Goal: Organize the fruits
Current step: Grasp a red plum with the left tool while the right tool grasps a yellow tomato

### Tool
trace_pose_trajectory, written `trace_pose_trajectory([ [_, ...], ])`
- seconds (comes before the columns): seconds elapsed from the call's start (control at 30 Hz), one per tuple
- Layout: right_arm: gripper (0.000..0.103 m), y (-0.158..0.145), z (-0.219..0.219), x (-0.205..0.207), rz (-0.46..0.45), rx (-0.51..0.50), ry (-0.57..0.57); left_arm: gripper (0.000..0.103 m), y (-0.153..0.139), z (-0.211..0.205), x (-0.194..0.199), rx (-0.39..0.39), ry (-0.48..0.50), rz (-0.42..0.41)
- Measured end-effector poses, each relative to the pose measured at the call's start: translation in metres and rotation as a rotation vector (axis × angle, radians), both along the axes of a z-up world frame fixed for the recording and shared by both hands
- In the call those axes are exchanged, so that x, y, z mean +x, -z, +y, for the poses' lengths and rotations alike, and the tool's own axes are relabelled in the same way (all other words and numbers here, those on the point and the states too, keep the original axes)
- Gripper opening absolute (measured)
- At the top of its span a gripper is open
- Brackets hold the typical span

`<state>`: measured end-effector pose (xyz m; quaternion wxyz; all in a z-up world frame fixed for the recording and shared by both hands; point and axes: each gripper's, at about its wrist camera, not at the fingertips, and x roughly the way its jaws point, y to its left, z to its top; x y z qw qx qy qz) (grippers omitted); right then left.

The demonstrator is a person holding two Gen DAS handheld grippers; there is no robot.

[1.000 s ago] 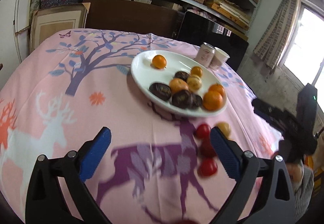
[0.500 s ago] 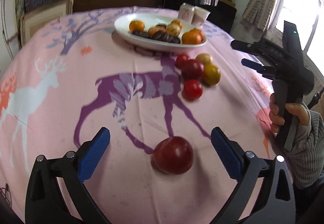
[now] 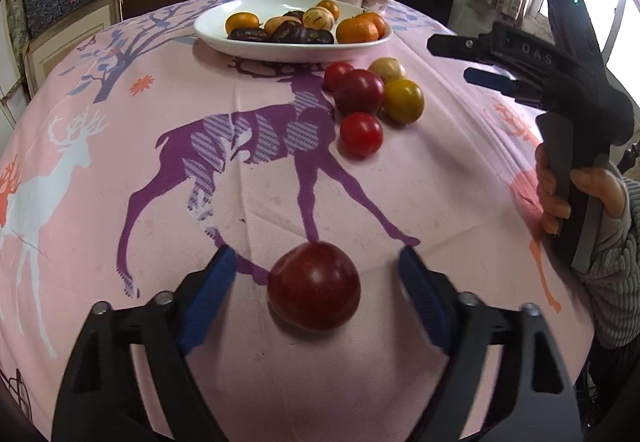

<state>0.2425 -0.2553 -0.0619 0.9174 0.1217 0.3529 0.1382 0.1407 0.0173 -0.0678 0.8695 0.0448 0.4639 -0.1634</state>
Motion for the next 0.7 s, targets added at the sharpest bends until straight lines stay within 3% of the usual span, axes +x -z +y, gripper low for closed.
trace_pose_trajectory([
  [0.3, 0.093, 0.005, 0.014, 0.000, 0.027, -0.059, -0.051, 0.075, 0.001, -0.002, -0.002, 0.016, -0.023, -0.003],
  [0.47, 0.091, 0.012, 0.047, -0.007, 0.025, -0.208, -0.151, 0.077, 0.001, -0.004, -0.002, 0.022, -0.021, -0.001],
  [0.57, 0.075, 0.014, 0.059, -0.010, 0.023, -0.255, -0.196, 0.086, 0.002, -0.005, -0.001, 0.005, -0.003, 0.009],
  [0.7, 0.053, 0.018, 0.055, -0.005, 0.059, -0.226, -0.201, 0.093, 0.004, -0.008, -0.001, 0.006, 0.015, 0.017],
])
